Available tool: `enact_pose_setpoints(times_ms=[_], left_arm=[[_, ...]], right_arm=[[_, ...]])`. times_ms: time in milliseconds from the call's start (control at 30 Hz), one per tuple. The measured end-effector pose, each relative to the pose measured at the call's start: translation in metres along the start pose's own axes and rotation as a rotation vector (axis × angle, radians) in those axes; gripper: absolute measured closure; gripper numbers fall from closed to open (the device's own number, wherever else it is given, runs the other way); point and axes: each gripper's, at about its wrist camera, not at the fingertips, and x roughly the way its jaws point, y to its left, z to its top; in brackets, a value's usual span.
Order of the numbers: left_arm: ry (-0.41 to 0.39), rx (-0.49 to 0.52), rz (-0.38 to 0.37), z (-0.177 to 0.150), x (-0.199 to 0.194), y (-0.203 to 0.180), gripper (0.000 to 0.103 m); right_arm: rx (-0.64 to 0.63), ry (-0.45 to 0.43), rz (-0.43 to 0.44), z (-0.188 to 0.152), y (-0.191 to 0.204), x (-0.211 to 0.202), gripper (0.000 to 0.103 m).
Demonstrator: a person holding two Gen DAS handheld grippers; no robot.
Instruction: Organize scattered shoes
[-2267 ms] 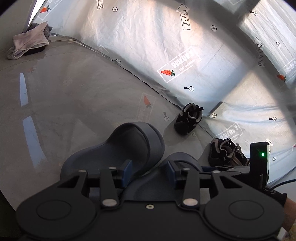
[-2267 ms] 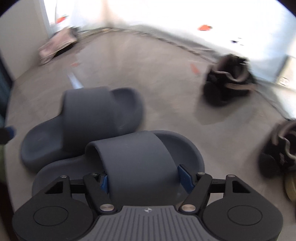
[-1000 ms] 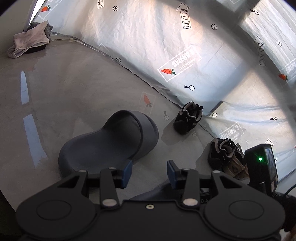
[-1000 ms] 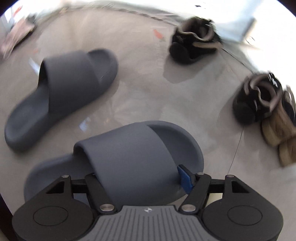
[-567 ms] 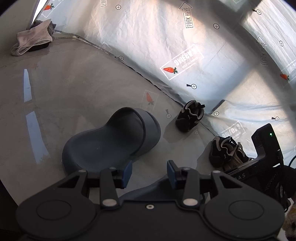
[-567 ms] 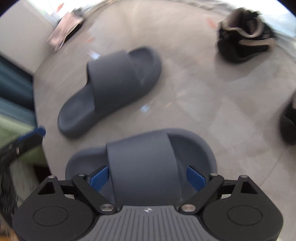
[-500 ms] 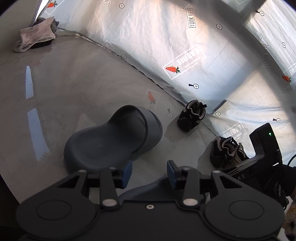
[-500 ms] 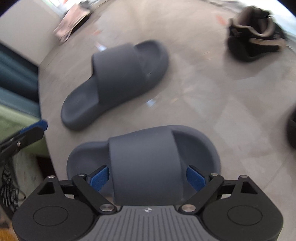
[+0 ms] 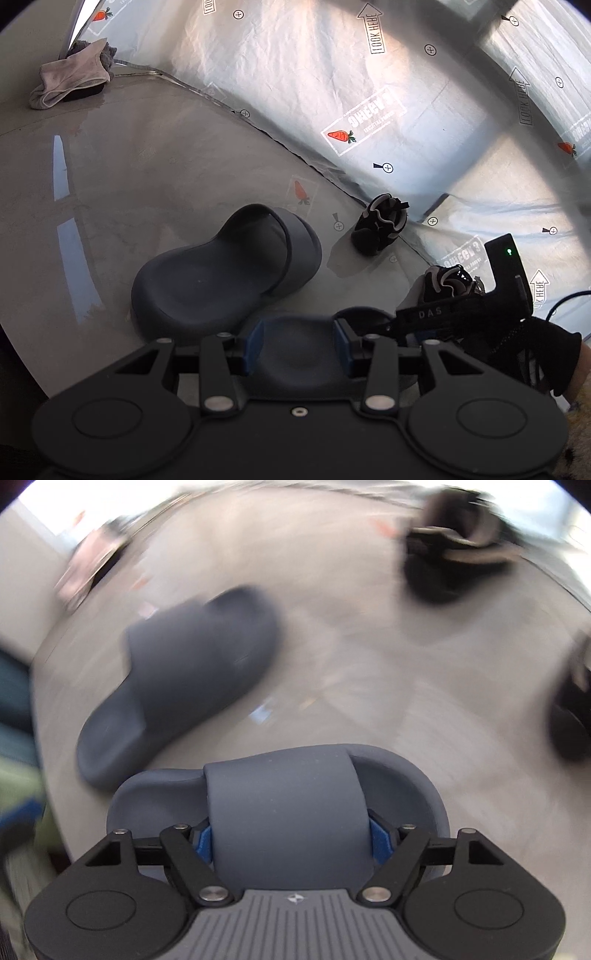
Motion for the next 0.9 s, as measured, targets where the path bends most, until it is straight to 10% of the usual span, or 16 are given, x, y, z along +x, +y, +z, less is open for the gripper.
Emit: enact_pose_setpoints(times_ms=[533, 900], left_arm=[[0.018, -0.016, -0.022, -0.006, 0.008, -0.004, 0.062], [0.023, -0.016, -0.014, -0.008, 0.006, -0.001, 0.062]], right_arm=[[0.98, -0.231, -0.004, -0.056, -0.053, -0.049, 0.026], [1.271, -0.148, 0.112, -0.079, -0.033, -0.004, 0.026]])
